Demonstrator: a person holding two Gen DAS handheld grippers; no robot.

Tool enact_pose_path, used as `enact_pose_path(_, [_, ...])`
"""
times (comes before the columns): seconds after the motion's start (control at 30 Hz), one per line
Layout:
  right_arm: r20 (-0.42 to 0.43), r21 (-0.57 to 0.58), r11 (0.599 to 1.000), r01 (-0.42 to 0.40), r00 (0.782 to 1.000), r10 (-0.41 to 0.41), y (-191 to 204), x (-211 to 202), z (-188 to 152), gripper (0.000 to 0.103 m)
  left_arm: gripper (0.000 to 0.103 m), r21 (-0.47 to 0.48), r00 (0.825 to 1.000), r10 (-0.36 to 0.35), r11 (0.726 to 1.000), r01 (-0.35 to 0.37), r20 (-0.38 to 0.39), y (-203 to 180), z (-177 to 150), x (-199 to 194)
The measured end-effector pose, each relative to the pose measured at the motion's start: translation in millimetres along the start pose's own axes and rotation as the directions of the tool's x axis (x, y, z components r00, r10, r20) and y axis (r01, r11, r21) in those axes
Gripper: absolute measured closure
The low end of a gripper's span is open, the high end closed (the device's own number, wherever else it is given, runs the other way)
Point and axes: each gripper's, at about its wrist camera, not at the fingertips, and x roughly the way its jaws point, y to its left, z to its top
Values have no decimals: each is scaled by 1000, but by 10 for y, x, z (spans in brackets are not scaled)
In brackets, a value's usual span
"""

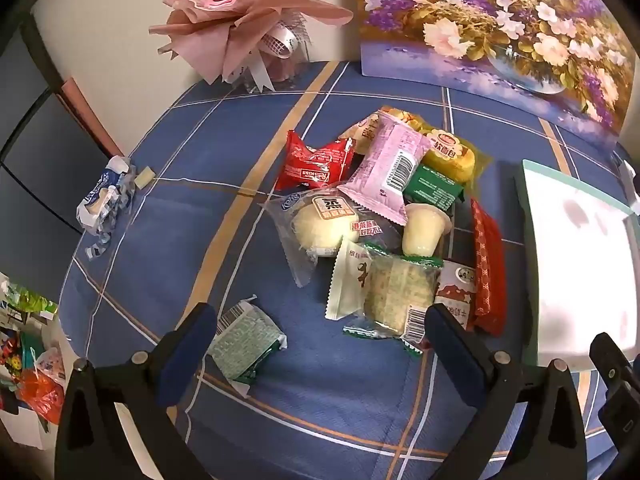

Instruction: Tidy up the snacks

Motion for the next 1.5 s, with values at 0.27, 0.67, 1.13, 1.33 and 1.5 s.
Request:
enact_pose_path(0.27, [1, 0, 1000, 2, 1000, -2, -9, 9, 2, 0, 0, -2, 1000, -1, 1000, 1, -7, -26, 6, -6])
enact_pose_path(0.67, [0, -1, 1000, 2, 1000, -2, 4, 1, 0, 0, 0, -11, 1000, -9, 1000, 9, -16, 5, -18, 21])
enact_pose_path(1.13, [-1, -1, 1000, 2, 1000, -2, 2, -1, 1, 0, 0, -20, 1000, -12, 1000, 11, -29, 13, -29, 51])
enact_pose_path(1.33, [-2, -1, 1000, 2, 1000, -2, 1, -3, 1, 0, 0, -21, 999, -13, 1000, 12, -31, 14, -32, 52])
enact_pose_path(1.5, [-3, -1, 1000, 2, 1000, -2, 0, -2, 0, 0, 0, -21, 999, -13, 1000, 12, -30, 17, -28, 52])
